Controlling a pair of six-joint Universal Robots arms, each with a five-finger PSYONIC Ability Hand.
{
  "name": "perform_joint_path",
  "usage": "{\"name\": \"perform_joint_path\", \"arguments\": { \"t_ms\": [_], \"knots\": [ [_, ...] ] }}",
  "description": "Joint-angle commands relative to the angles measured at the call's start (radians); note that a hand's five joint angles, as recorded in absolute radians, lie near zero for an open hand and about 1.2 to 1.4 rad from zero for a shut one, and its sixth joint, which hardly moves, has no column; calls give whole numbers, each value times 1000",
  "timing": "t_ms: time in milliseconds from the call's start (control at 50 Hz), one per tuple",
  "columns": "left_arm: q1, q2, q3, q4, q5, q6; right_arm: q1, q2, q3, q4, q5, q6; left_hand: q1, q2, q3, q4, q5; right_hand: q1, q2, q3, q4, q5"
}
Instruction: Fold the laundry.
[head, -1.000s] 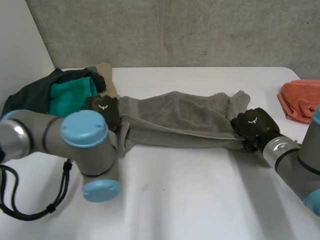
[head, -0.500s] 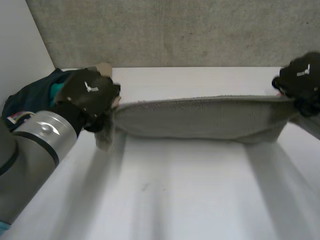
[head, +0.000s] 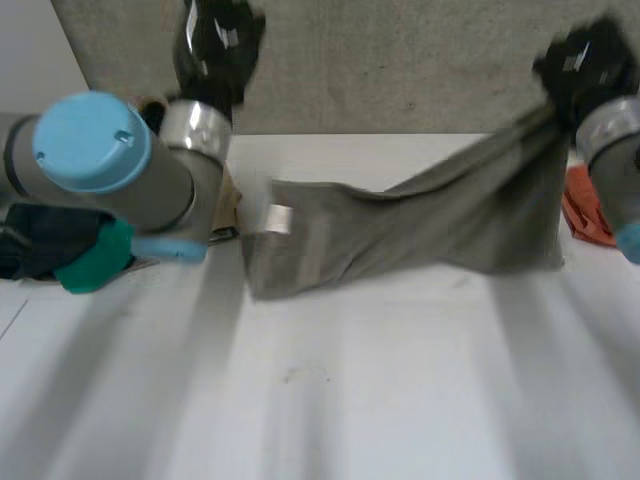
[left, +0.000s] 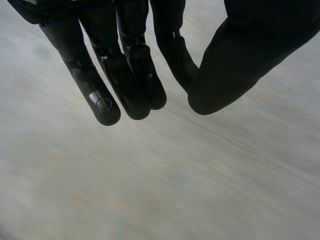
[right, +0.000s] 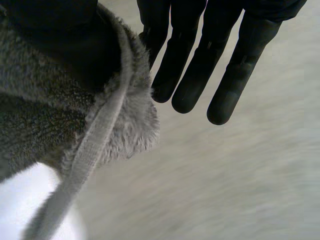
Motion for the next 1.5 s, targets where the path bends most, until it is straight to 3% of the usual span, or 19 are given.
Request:
{"name": "perform_joint_path", "arguments": {
  "t_ms": [20, 140, 160, 200, 220, 240, 300, 380, 460, 560, 680, 860, 940, 960, 1000, 1140, 1320, 1500],
  "knots": [
    [-5, 69, -8, 183, -9, -10, 1, -95, 58, -263, -20, 90, 238, 198, 202, 195, 226, 301, 214, 201, 196, 213],
    [-8, 100, -175, 103, -14, -58, 1, -103, 92, -23, -35, 91, 238, 198, 202, 195, 226, 301, 214, 201, 196, 213],
    [-11, 111, -236, 76, -12, -87, 3, -103, 101, 7, -37, 93, 157, 117, 121, 114, 145, 301, 214, 201, 196, 213],
    [-17, 111, -288, 54, -12, -122, 14, -103, 139, 72, -43, 96, -337, -378, -373, -381, -350, 301, 214, 201, 196, 213],
    [-23, 109, -325, 36, -15, -159, 20, -103, 150, 75, -51, 95, -770, -810, -806, -814, -782, 301, 214, 201, 196, 213],
    [-28, 109, -339, 28, -17, -174, 26, -104, 162, 74, -60, 93, -887, -928, -923, -931, -900, 301, 214, 201, 196, 213],
    [-46, 101, -362, 4, -17, -231, 47, -110, 199, 60, -112, 95, -938, -979, -974, -982, -951, 301, 214, 201, 196, 213],
    [-55, 83, -347, -13, -11, -280, 84, -155, 218, 67, -170, 96, -936, -976, -972, -979, -948, 301, 214, 201, 196, 213],
    [-60, 49, -303, -27, 6, -340, 130, -290, 271, 72, -244, 95, -936, -976, -972, -979, -948, 301, 214, 201, 196, 213],
    [-58, -4, -243, -65, 133, -446, 167, -423, 337, 75, -313, 102, -933, -973, -969, -977, -945, 301, 214, 201, 196, 213],
    [-75, -96, -214, -165, 294, -581, 201, -543, 373, 77, -319, 179, -871, -912, -907, -915, -884, 301, 214, 201, 196, 213],
    [-136, -201, -200, -167, 310, -593, 204, -644, 350, 132, -330, 305, -789, -830, -825, -833, -801, 301, 214, 201, 196, 213],
    [-146, -218, -186, -159, 302, -596, 202, -656, 342, 138, -336, 317, -406, -446, -442, -449, -418, 301, 214, 201, 196, 213],
    [-146, -218, -178, -156, 293, -593, 198, -656, 342, 140, -334, 317, -52, -93, -88, -96, -65, 301, 214, 201, 196, 213],
    [-141, -213, -171, -154, 269, -592, 188, -650, 342, 144, -328, 315, 237, 196, 201, 193, 225, 301, 214, 201, 196, 213],
    [-98, -109, -215, -167, 129, -560, 94, -579, 337, 184, -322, 305, 238, 198, 202, 195, 226, 301, 214, 201, 196, 213],
    [17, 218, -447, -222, 123, -388, -57, -503, 307, 258, -319, 299, 238, 198, 202, 195, 226, 301, 214, 201, 196, 213],
    [69, 466, -588, -479, 127, -259, -112, -417, 268, 434, -294, 224, 204, 163, 168, 160, 191, 301, 214, 201, 196, 213]
  ]
}}
